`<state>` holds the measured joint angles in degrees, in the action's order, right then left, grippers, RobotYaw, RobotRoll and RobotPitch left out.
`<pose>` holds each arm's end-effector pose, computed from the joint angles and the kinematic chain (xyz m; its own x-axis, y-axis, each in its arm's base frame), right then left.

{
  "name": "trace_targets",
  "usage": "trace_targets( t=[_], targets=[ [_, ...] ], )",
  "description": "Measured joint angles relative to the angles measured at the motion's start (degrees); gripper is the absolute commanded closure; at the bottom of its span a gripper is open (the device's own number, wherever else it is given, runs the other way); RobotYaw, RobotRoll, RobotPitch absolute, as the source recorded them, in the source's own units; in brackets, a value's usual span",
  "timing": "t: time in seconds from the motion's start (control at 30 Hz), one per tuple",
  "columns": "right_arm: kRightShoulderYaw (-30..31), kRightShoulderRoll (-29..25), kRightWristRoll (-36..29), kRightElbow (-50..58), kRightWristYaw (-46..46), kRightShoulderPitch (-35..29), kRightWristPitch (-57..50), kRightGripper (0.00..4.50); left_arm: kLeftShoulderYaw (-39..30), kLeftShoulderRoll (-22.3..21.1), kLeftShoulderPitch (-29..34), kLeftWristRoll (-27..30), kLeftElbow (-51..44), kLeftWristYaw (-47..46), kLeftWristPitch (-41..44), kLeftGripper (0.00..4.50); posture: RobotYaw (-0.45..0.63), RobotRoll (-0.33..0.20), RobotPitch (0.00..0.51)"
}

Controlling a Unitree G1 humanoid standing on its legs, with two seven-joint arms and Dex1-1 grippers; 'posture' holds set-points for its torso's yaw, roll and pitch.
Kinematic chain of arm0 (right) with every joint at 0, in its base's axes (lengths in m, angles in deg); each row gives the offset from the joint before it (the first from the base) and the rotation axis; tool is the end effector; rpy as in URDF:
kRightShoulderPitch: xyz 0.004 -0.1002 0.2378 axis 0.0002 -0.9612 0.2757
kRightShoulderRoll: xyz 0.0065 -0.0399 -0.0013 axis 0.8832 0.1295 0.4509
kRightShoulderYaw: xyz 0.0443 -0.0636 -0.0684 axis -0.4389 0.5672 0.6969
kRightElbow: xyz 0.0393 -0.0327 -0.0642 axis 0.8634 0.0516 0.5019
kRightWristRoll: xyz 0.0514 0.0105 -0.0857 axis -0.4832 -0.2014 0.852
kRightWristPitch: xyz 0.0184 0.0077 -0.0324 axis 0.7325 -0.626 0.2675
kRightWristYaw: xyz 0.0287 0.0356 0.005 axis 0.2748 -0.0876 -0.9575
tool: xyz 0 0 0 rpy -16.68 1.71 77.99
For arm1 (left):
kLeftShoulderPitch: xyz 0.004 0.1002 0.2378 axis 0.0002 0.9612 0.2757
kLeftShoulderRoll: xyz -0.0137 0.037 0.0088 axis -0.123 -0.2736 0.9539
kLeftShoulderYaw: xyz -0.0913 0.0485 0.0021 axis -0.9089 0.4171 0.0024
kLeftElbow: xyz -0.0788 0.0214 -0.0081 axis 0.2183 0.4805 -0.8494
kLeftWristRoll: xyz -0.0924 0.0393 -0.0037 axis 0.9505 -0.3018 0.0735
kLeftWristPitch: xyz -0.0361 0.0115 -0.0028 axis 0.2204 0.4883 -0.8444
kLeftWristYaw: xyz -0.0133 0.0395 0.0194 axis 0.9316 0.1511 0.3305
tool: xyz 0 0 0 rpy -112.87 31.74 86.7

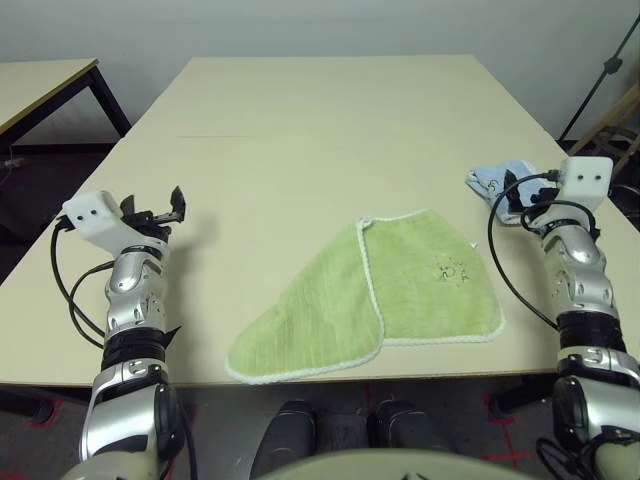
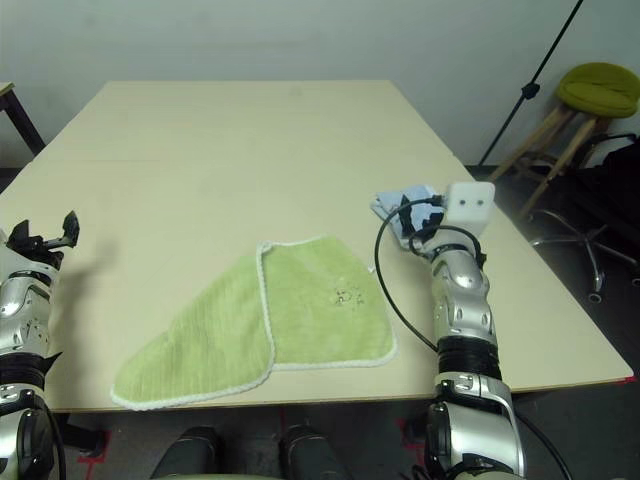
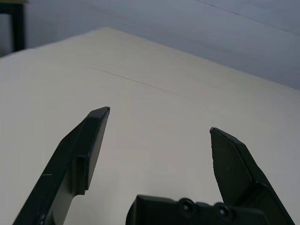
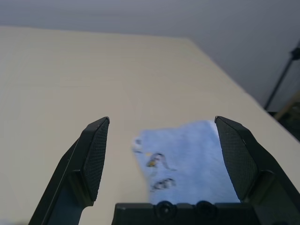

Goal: Fold the towel and set it aside.

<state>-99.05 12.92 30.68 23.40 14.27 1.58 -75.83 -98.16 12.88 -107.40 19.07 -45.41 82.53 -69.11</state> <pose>0.2891 -0.2609 0.1333 0.9944 0.0022 0.1054 0.0064 0.9967 -0.0811 0.2585 0.3138 0.0883 0.9864 0.0869 0.1393 -0.0820 0.9958 -0.0410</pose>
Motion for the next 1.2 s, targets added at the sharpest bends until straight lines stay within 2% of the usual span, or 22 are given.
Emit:
trace_targets(
  t=[0.23, 0.4, 0.6, 0.8, 1.13, 1.2],
  targets=[
    [2.9, -2.3, -3.9, 4.7, -7.3, 6.0, -18.6, 0.04, 3.5, -5.7, 0.0, 5.5, -6.8, 19.6, 10.2, 0.0, 0.12, 0.0, 0.041],
    [7.5, -5.9, -3.5, 4.4, -12.9, 9.4, -28.9, 0.04, 8.1, -9.8, 1.2, 7.1, -13.4, 32.7, 15.7, 0.0, 0.15, 0.0, 0.029],
    [12.0, -7.8, -1.7, -0.2, -15.8, 12.6, -38.4, 0.04, 14.1, -11.9, 5.0, 7.6, -20.9, 43.2, 21.7, 0.0, 0.17, 0.0, 0.02],
    [16.0, -9.7, 0.4, -6.0, -19.1, 14.3, -47.6, 0.04, 16.1, -12.6, 6.0, 9.7, -27.8, 46.6, 27.3, 0.0, 0.18, 0.0, 0.016],
    [18.5, -11.1, 2.6, -11.6, -22.3, 14.4, -50.2, 0.04, 16.7, -12.6, 7.9, 10.6, -32.1, 47.2, 30.2, 0.0, 0.18, 0.0, 0.012],
    [18.5, -10.7, 2.8, -11.6, -22.6, 14.2, -50.4, 0.42, 16.7, -12.5, 7.9, 10.6, -32.1, 46.9, 30.3, 0.0, 0.18, 0.0, 0.011]
  ],
)
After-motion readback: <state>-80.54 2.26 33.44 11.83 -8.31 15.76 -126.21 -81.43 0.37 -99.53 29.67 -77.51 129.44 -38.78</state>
